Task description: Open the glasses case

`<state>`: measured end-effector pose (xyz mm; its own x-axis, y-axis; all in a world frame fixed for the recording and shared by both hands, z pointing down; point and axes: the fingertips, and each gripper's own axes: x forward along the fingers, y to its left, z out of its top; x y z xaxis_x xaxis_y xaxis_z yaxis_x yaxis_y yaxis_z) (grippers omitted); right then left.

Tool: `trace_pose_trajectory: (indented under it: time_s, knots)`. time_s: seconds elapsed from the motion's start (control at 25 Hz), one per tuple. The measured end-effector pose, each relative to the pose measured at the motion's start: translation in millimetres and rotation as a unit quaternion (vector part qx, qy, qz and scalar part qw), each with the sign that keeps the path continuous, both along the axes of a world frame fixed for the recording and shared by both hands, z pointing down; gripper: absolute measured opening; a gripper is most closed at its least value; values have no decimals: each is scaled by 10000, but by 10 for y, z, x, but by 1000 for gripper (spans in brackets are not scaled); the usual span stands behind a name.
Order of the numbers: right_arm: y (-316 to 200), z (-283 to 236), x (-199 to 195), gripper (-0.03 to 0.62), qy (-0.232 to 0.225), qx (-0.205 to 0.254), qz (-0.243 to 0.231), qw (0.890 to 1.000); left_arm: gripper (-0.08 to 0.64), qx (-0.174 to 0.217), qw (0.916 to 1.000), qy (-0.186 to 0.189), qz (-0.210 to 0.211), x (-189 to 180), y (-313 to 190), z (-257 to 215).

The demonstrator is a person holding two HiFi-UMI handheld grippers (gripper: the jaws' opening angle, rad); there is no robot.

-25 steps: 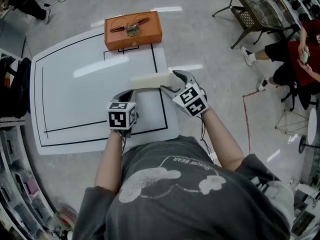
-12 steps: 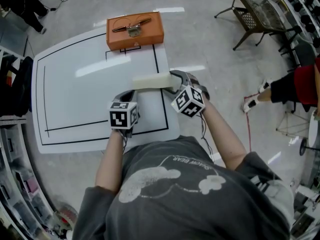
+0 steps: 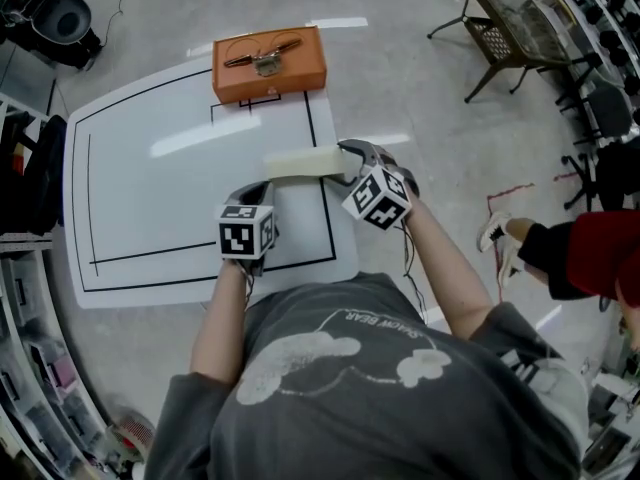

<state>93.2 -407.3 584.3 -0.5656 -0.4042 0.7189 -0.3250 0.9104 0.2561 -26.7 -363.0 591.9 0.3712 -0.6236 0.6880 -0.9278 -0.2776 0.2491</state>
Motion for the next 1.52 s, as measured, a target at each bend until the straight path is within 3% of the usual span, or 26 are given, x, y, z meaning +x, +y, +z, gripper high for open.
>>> trace_pose_trajectory:
  time_s: [0.36,0.52,0.68,1.04,1.52]
  knots:
    - [-209,-308,-28,175,-529,101,203,9983,3,-27,10000,20,-15,-7,2,-5]
    - [-372,-377,-24,125,-867,68,557,9947,3,-59,10000,32,-29,-6,1,-1]
    - [-499,-362,-31,123,-1228,-55,964,9877,3,-79,9999,57,-50,-13,-9,2]
    - [-445,-381,-58,163,-1162,91,1284,9849,3,31,10000,60,-47,-84,63,-73]
    - [17,-688,-145,178,-1212,442,2212,9667,3,336,9993,167,86,-808,564,-375]
